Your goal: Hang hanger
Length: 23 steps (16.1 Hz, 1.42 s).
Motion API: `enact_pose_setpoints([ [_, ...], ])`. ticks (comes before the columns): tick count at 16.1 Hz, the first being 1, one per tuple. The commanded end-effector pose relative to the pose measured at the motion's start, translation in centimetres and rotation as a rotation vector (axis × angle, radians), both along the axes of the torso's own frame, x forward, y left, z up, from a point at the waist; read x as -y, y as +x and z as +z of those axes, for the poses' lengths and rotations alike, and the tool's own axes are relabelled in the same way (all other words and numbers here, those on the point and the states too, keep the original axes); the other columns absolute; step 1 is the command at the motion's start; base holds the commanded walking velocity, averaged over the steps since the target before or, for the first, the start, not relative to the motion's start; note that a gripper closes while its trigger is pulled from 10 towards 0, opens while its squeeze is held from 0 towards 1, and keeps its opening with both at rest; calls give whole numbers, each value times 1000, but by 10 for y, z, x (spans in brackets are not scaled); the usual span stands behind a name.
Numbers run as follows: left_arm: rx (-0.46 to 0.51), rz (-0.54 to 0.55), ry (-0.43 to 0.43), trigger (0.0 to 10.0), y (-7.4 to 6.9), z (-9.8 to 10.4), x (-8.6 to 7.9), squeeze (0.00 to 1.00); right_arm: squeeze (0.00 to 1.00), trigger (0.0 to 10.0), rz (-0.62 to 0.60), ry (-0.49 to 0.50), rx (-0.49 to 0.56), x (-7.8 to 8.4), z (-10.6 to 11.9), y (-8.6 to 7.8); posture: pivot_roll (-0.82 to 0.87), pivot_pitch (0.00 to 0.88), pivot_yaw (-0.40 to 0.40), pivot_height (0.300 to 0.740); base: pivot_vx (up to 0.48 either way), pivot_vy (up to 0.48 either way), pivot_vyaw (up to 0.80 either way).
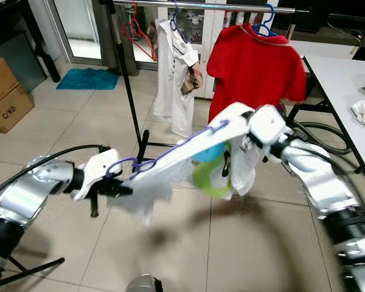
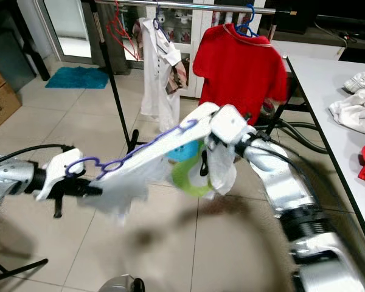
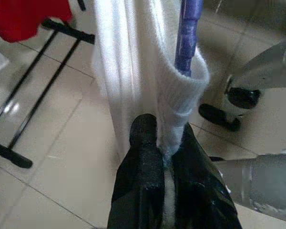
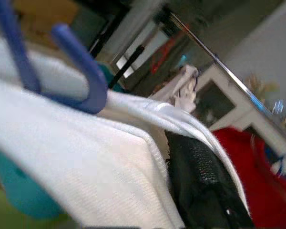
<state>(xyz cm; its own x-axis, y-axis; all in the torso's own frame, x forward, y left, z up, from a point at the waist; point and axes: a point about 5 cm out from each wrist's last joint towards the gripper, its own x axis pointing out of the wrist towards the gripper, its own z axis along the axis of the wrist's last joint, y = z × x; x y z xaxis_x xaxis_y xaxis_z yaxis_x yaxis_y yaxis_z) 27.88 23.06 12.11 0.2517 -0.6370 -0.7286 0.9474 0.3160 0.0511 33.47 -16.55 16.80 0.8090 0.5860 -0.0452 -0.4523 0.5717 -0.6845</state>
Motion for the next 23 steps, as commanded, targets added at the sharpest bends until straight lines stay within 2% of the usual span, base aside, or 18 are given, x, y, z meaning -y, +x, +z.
enact_pose_setpoints([
  [1,-248,190,249,0,-33,-36,-58,0,0,0,-205,14,205,54,53,11,39,0,51,740,0,0,0],
  [2,-245,198,261,0,-32,-36,-59,0,0,0,-205,-12,209,55,54,11,39,0,51,740,0,0,0],
  [4,-221,237,374,0,-29,-37,-70,0,0,0,-199,-66,212,54,56,12,35,0,48,740,0,0,0],
  [5,-166,278,510,0,-24,-37,-81,0,0,0,-172,-121,200,45,51,10,37,0,43,740,0,0,0],
  [7,-74,338,606,0,-13,-29,-89,0,0,0,-116,-233,157,32,38,5,42,0,38,740,0,0,0],
  [8,-43,376,616,0,-8,-23,-92,0,0,0,-106,-249,133,28,33,3,46,0,35,740,0,0,0],
  [10,-46,413,601,0,-3,-20,-95,0,0,0,-78,-285,128,19,29,0,50,0,32,740,0,0,0],
  [12,-53,408,592,0,2,-20,-92,0,0,0,-34,-296,108,9,25,-3,52,0,30,740,0,0,0],
  [14,-85,319,504,0,10,-27,-70,0,0,0,58,-331,31,-13,11,-10,46,0,39,740,0,0,0],
  [15,-86,291,487,0,11,-28,-64,0,0,0,79,-334,14,-18,8,-13,46,0,39,740,0,0,0],
  [16,-114,223,443,0,15,-31,-46,0,0,0,95,-381,-23,-26,-7,-14,48,0,38,740,0,0,0],
  [17,-144,156,476,0,15,-33,-40,0,0,0,61,-496,-51,-21,-22,-12,45,0,43,740,0,0,0],
  [21,-155,73,600,0,17,-32,-45,0,0,0,-102,-566,-186,3,-49,-4,44,0,50,740,0,0,0],
  [23,-216,56,613,0,12,-37,-45,0,0,0,-216,-624,-310,21,-81,-4,42,0,53,740,0,0,0],
])
